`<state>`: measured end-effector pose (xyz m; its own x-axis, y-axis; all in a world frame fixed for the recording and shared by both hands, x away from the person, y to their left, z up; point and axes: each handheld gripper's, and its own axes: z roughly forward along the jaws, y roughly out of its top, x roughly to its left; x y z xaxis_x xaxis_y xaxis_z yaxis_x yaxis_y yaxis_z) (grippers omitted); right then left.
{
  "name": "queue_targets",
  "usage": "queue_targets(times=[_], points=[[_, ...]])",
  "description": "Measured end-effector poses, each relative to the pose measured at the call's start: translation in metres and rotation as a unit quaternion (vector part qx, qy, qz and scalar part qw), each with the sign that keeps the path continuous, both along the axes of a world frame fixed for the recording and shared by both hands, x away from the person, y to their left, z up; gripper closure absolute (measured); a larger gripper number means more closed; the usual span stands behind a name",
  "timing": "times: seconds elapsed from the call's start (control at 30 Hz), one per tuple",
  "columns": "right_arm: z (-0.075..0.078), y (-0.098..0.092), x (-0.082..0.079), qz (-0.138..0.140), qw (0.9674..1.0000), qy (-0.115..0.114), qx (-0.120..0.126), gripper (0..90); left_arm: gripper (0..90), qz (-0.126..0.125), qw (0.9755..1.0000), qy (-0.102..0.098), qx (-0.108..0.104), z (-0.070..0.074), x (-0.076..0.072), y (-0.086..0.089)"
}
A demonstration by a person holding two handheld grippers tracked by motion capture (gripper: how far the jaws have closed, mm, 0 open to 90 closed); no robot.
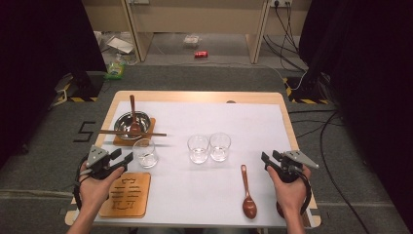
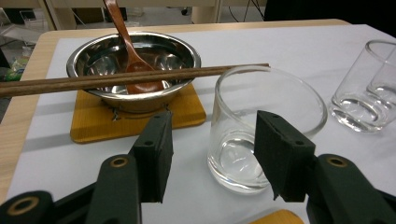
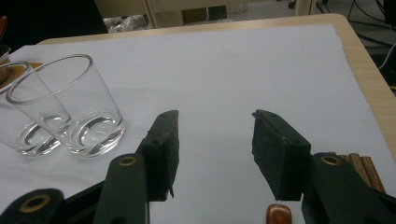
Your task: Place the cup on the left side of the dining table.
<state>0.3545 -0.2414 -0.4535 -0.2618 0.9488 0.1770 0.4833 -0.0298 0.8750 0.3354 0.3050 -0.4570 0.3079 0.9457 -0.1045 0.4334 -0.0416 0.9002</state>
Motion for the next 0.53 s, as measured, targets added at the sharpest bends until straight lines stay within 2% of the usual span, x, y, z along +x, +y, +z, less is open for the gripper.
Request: queue_targets(times=[0.23, 0.3, 0.43, 0.47, 0.5, 0.53], points=[[-0.0001, 0.0008, 0.0002, 0.001, 1.0, -0.001, 0.0, 51.4, 48.0, -0.003, 1.0, 0.002, 0.002, -0.0087, -0.0056, -0.0013], [0.0006, 0.0009, 0.0001, 0.002, 1.0, -0.002, 0.0, 51.4, 48.5, -0.003, 1.0, 0.002, -0.009, -0.0095, -0.0076, -0.0009], [0.0012, 0.0012, 0.0003, 0.005, 1.0, -0.002, 0.001, 51.3, 48.5, -0.001, 0.9999, 0.003, -0.016, -0.0078, -0.0079, 0.0002], [0.0013, 0.0015, 0.0003, 0.006, 1.0, -0.002, 0.001, 51.2, 48.5, -0.001, 0.9998, 0.003, -0.021, -0.0069, -0.008, 0.0005], [0.0017, 0.0024, -0.0001, 0.006, 1.0, 0.0, 0.004, 51.0, 48.4, -0.002, 0.9991, 0.009, -0.043, -0.0044, -0.0085, 0.0006], [0.0017, 0.0024, -0.0001, 0.006, 1.0, 0.0, 0.004, 51.0, 48.0, -0.002, 0.9991, 0.009, -0.043, -0.0044, -0.0085, 0.0006]])
